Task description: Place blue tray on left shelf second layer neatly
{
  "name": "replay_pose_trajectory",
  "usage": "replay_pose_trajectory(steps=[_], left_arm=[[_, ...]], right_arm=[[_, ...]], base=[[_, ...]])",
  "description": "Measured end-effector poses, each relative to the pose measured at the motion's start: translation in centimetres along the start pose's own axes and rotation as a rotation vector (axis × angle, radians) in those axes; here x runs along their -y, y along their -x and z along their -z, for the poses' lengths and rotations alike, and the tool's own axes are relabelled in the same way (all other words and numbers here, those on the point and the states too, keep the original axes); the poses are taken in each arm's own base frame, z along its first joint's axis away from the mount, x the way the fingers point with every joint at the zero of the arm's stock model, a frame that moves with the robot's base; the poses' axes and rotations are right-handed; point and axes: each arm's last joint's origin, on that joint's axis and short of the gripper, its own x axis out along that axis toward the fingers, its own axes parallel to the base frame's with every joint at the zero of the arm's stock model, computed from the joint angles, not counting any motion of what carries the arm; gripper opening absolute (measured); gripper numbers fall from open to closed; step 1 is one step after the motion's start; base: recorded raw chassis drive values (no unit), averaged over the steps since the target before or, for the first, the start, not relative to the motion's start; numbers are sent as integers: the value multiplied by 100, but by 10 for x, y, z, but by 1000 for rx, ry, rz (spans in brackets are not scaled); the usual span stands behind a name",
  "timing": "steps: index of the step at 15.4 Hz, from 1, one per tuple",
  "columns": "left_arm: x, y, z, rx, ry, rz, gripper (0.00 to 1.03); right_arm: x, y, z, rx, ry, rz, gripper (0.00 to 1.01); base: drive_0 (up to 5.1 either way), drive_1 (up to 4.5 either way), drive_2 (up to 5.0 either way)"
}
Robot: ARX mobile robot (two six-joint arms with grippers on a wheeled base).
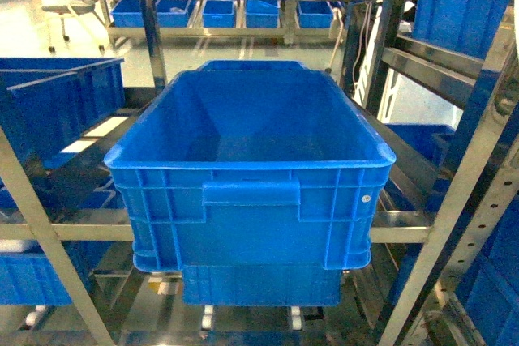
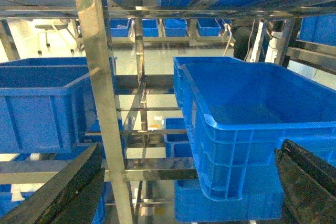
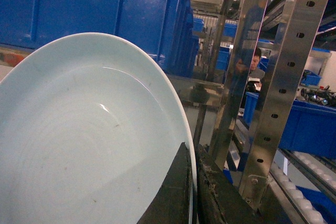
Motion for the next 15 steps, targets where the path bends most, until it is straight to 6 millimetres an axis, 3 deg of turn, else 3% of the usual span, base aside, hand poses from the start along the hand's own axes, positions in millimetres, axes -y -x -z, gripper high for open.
replay_pose_trajectory(steps=[5, 15], left_arm=[[0, 0, 0, 0, 0, 0, 98], [0, 0, 0, 3, 0, 0, 98]], right_arm=[[0, 0, 0, 0, 0, 0, 2], [0, 0, 0, 4, 1, 1, 2]], base=[[0, 0, 0], [-398, 375, 56]])
